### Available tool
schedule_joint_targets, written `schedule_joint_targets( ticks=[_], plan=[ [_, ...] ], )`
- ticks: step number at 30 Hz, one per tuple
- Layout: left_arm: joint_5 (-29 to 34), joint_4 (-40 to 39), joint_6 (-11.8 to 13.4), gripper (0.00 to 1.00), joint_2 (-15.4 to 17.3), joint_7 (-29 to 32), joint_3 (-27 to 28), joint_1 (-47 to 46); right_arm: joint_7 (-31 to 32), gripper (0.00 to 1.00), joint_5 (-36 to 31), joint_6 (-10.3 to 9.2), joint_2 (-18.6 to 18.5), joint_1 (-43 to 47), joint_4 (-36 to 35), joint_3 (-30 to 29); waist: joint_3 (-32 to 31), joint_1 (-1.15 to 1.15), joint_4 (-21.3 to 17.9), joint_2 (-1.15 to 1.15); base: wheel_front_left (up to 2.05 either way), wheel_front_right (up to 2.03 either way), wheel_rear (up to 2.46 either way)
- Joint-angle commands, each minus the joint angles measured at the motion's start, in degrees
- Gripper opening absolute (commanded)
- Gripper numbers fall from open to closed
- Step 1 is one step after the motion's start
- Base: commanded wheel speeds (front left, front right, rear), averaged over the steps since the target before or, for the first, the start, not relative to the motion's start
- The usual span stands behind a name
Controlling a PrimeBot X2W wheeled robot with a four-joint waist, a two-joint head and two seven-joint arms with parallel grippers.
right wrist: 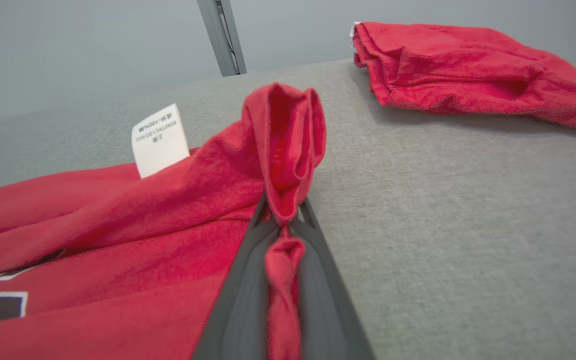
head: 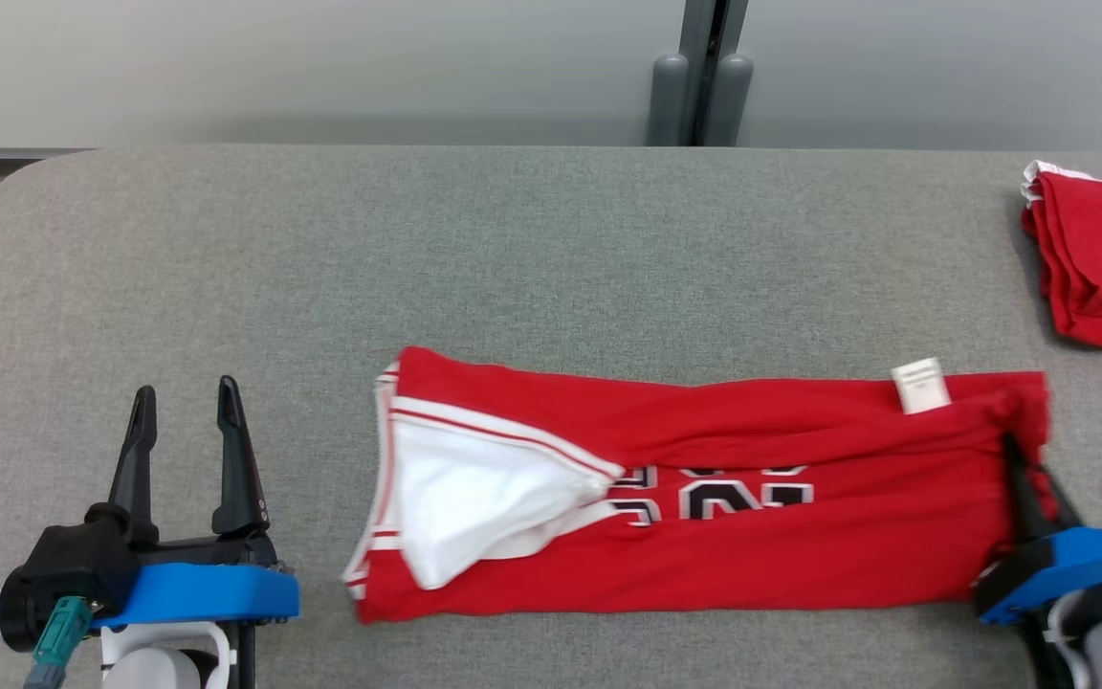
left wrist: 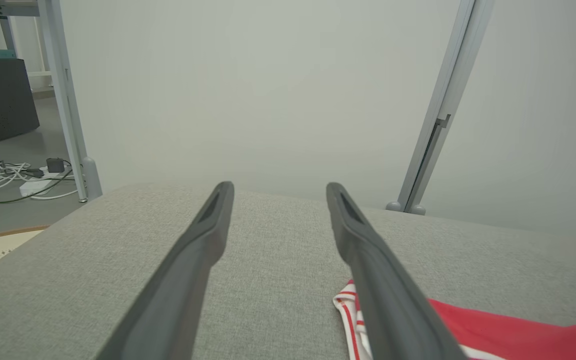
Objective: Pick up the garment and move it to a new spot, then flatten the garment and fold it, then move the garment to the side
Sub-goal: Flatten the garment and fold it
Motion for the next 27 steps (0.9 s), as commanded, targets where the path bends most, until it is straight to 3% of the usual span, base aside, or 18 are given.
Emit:
schedule_joint_targets(
  ticks=[1, 6, 9, 16, 27],
  plan=[
    [0.6, 0.2, -0.3, 1.0, -0.1, -0.2, 0.5, 0.4, -0.3, 0.0, -0.2, -0.02, -2.1, 0.7, -0.7, -1.9, -0.2, 0.0, -0.2, 0.0, 0.0, 0.0, 0.0],
    [1.1, 0.4, -0.7, 1.0, -0.4, -0.2, 0.6, 0.7, -0.3, 0.0, -1.3, -0.02, -6.0, 0.7, -1.7, -5.1, -0.8, 0.0, -0.6, 0.0, 0.0, 0.0, 0.0],
    [1.2, 0.6, -0.8, 1.0, -0.4, -0.2, 0.6, 1.0, -0.3, 0.0, -1.9, -0.02, -6.3, 0.6, -3.1, -5.1, -1.3, 0.0, -1.0, 0.0, 0.0, 0.0, 0.0],
    [0.6, 0.9, -1.0, 1.0, -0.5, -0.2, 0.2, 1.6, -0.3, 0.0, -2.9, -0.02, -2.9, 1.6, -8.9, -2.0, -2.1, 0.0, -1.7, 0.0, 0.0, 0.0, 0.0],
    [0.2, 1.2, -1.1, 1.0, -0.5, -0.2, -1.1, 0.7, 2.3, 0.0, -3.6, -0.01, 3.5, 1.0, -17.4, 9.1, -1.8, 0.0, -1.0, 0.0, 0.0, 0.0, 0.0]
  ],
)
